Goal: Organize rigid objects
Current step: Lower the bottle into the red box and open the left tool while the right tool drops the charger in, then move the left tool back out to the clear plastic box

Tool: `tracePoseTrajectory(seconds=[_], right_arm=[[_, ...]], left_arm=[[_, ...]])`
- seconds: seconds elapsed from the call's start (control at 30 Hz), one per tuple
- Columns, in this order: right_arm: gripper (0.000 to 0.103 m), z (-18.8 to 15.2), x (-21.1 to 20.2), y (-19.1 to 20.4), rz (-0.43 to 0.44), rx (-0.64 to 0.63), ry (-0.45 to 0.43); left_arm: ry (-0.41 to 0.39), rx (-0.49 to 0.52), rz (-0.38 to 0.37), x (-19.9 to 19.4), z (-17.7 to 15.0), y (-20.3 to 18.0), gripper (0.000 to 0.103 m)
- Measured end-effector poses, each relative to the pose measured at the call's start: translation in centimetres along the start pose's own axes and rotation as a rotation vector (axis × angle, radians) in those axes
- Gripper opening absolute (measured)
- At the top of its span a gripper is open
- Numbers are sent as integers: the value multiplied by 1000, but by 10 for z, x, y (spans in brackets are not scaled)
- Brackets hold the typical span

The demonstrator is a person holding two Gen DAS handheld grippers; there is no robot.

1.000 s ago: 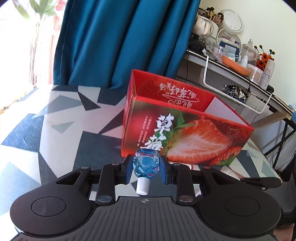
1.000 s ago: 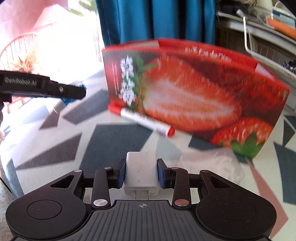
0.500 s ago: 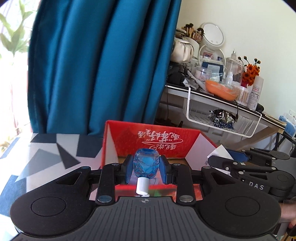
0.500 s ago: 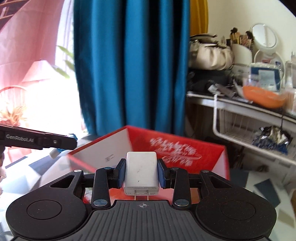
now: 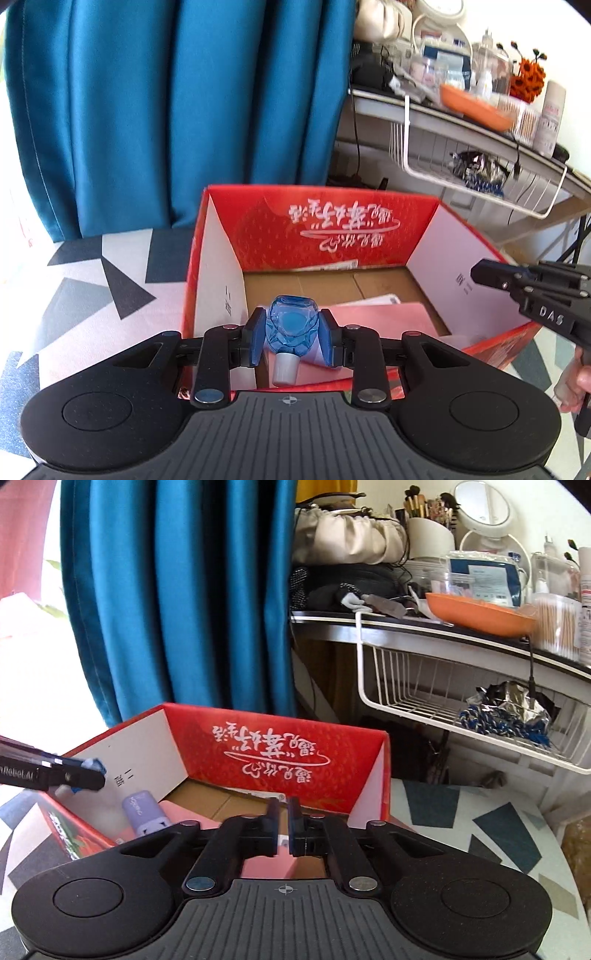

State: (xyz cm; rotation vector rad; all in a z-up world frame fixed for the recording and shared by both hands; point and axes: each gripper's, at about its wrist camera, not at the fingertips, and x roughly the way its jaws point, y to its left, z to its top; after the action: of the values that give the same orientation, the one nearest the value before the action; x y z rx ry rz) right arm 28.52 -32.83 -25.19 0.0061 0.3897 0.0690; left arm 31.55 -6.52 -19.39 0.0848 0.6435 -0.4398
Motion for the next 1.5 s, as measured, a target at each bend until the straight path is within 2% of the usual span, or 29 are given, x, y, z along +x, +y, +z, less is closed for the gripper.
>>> tracePoseTrajectory(seconds=[0.13, 0.27, 0.37, 0.47, 0.53, 0.57, 0.6, 0.63, 0.73, 0.8, 0.9, 1.1, 1.4, 1.5], right_arm=[[5, -4, -4, -1, 5, 17, -17], [10, -6, -11, 0, 10, 35, -31], [19, -7, -20, 2, 16, 53, -54], [25, -10, -32, 5, 28, 72, -80], [40, -12, -40, 8, 33, 77, -98], [54, -13, -45, 9, 36, 78, -109], [63, -15, -50, 11, 37, 77, -116], [65, -16, -54, 14, 36, 73, -118], [75, -19, -65, 18, 29, 69, -117], [91, -23, -73, 19, 36, 72, -122], [99, -30, -82, 21, 44, 58, -104], [102, -54, -93, 29, 65, 15, -37], [102, -100, -76, 36, 96, -23, 163], [102, -109, -75, 38, 102, -44, 202]], left_arm=[[13, 20, 2, 5, 0, 1, 32], [2, 13, 2, 3, 0, 1, 35], [-18, 11, 2, -4, 0, 0, 38], [-49, 18, -2, -18, -2, -2, 47], [-79, 29, -22, -29, -4, -3, 74], [-91, 38, -21, -34, -5, -5, 80], [-102, 48, -14, -40, -6, -7, 87], [-110, 54, -14, -45, -7, -8, 92], [-110, 40, -29, -57, -12, -10, 100], [-104, 24, -36, -64, -18, -10, 103], [-94, 7, -50, -71, -30, -10, 103], [-61, -73, -46, -79, -58, -3, 103], [3, -164, -29, -78, -100, -1, 103], [21, -168, -29, -76, -111, -3, 103]])
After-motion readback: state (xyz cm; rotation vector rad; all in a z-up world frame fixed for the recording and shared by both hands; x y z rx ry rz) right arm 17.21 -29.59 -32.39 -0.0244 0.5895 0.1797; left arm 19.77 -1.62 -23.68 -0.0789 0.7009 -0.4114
